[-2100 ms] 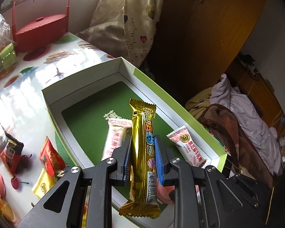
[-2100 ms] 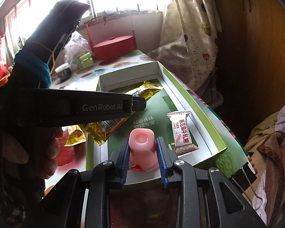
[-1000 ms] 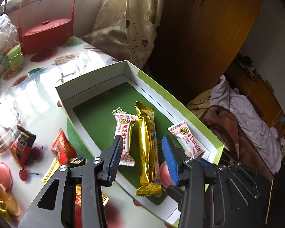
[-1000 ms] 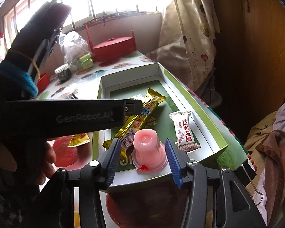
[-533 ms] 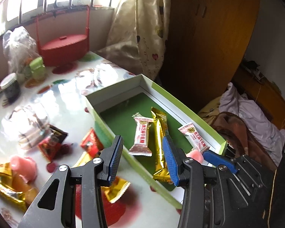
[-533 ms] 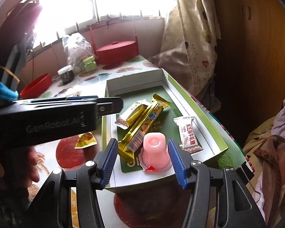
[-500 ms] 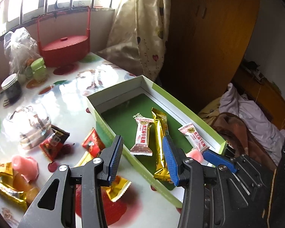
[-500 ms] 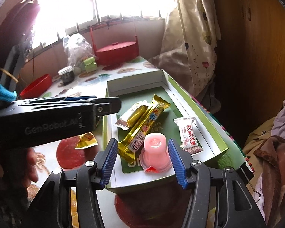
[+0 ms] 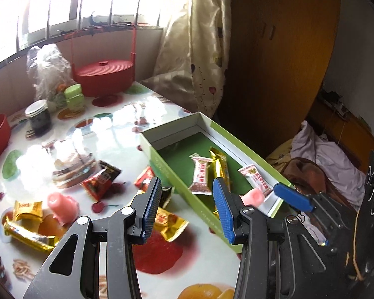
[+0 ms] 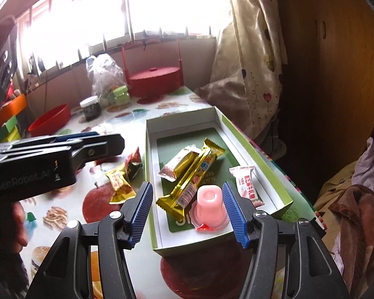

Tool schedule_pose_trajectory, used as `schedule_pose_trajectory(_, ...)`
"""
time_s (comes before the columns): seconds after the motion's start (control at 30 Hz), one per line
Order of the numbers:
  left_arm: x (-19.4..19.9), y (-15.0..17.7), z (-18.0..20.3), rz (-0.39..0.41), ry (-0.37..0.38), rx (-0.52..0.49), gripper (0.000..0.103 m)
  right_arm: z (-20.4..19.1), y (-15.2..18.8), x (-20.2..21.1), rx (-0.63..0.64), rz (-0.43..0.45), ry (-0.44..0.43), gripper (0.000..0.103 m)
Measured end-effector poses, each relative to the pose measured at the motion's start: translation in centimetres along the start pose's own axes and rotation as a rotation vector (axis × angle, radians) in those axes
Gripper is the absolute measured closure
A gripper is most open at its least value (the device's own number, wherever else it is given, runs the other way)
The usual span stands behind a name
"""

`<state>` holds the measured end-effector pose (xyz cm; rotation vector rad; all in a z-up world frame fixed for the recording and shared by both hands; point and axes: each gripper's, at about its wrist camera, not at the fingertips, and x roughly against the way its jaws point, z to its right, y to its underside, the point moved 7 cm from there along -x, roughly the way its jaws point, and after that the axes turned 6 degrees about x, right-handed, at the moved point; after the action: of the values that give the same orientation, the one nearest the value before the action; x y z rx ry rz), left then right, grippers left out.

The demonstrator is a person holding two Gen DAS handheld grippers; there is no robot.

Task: Organize snacks
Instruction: 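Withdraw both open tools from the box back toward the snack pile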

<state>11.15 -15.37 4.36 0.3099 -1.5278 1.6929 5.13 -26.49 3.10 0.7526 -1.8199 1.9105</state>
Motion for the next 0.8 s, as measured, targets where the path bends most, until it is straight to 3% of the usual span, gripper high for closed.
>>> schedule_pose_trajectory(0.27,2.8,0.1,-2.6,0.049,-0.044,0.031,0.058,-1.4,-0.9,0.9,0.024,0.033,-0.007,0.045)
schedule_pose_trajectory(0.8,4.0,3.3,-11.9,0.026,-0.173,0.190,0.058,-5.5,-2.4,0.2,0.092,0.023,-0.046,0.045)
